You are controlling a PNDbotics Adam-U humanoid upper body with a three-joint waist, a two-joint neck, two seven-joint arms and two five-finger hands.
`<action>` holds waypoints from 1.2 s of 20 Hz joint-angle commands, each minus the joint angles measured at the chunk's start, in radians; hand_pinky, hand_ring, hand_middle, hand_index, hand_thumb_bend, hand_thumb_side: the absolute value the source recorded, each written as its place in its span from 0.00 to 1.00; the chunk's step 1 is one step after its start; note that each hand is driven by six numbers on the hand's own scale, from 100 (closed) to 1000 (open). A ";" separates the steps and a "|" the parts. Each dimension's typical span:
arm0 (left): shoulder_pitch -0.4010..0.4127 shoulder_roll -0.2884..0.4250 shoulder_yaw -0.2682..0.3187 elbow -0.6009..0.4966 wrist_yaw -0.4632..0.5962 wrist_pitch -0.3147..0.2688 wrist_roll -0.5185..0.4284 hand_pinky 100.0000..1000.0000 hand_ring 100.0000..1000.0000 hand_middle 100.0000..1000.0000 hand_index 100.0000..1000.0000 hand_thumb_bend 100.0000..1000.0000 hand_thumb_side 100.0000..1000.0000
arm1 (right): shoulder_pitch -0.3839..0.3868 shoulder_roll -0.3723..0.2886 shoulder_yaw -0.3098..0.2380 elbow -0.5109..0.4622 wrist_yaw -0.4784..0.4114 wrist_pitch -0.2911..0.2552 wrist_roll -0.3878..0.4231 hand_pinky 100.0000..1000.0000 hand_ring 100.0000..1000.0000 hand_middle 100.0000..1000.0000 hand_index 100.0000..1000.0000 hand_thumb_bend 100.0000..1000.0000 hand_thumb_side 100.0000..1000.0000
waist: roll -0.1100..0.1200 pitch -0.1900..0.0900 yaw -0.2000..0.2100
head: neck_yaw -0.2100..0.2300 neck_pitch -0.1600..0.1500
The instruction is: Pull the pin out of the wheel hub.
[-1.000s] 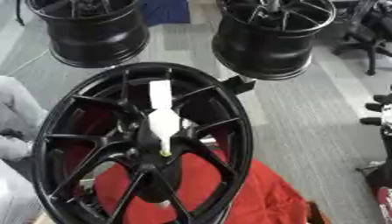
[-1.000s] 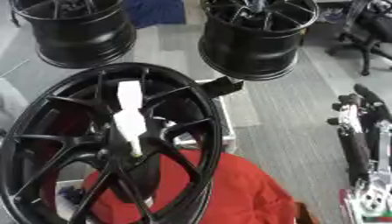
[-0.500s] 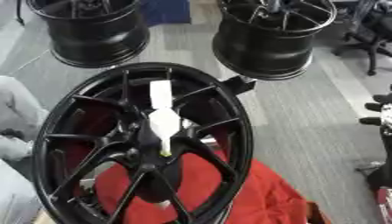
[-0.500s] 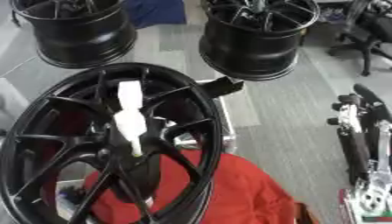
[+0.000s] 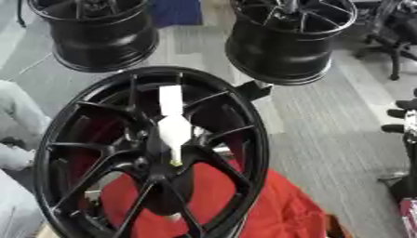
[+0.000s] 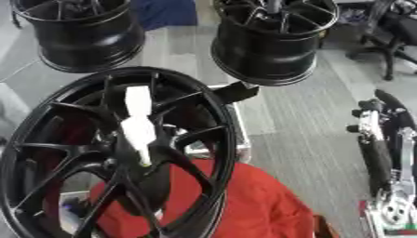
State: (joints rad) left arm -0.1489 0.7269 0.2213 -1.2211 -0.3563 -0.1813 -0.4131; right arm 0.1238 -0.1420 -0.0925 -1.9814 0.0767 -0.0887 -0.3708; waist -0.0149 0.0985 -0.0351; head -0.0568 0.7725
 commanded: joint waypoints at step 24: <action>0.042 -0.388 0.046 -0.587 0.566 0.215 0.222 0.47 0.47 0.62 0.76 0.00 0.83 | -0.009 0.006 -0.005 -0.019 -0.007 0.002 -0.010 0.47 0.63 0.60 0.81 0.00 0.56 | -0.015 -0.003 0.005 | -0.001 -0.003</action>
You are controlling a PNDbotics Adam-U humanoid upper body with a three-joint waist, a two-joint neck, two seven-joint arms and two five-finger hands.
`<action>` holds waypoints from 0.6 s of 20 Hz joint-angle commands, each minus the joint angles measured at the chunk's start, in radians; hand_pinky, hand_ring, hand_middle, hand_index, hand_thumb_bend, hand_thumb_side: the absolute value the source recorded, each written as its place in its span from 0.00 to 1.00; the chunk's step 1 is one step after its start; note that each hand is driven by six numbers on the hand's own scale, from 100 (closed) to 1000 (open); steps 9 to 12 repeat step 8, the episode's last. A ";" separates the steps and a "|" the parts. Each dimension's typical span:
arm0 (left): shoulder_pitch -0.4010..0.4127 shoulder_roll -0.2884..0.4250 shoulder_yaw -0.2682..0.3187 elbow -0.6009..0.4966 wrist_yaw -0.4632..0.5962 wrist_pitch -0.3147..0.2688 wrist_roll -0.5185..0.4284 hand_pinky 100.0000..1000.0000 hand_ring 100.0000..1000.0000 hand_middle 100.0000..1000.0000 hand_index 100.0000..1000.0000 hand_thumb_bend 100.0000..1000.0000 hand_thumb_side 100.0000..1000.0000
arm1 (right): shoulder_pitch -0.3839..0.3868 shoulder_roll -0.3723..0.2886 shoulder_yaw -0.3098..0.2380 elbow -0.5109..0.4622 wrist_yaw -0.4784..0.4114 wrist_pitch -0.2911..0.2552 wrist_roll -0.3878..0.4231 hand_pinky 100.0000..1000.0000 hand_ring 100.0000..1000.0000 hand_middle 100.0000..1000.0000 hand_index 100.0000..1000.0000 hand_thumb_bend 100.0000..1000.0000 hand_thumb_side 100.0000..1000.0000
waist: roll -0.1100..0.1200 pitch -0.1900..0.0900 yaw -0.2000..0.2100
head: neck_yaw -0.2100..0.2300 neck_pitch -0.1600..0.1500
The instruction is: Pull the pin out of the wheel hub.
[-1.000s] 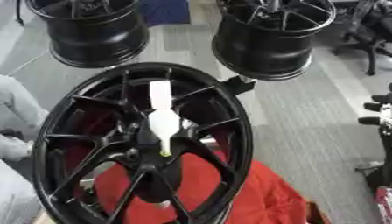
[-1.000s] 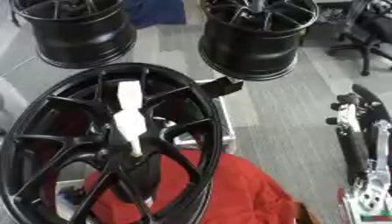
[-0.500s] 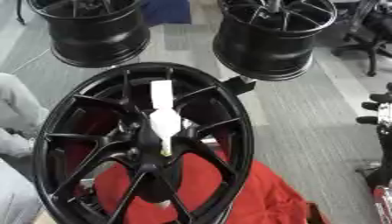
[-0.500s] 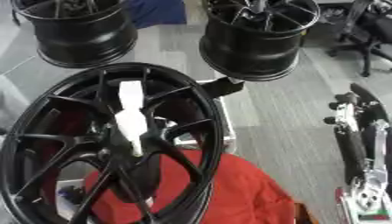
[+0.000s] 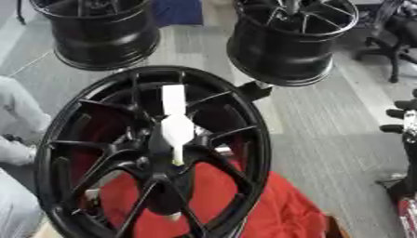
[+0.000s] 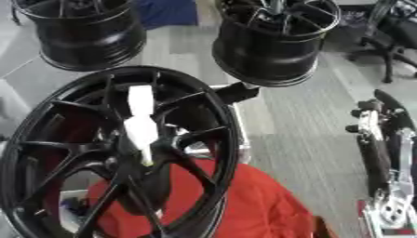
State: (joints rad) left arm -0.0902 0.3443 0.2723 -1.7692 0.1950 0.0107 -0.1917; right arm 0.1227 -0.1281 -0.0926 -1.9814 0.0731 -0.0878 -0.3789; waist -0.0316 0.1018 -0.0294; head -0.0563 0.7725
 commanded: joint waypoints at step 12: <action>-0.023 -0.052 -0.027 -0.070 0.022 0.041 -0.007 0.47 0.47 0.60 0.75 0.00 0.82 | -0.009 -0.006 -0.005 -0.019 -0.003 0.003 -0.005 0.47 0.63 0.59 0.81 0.00 0.56 | 0.000 -0.005 0.001 | 0.002 -0.003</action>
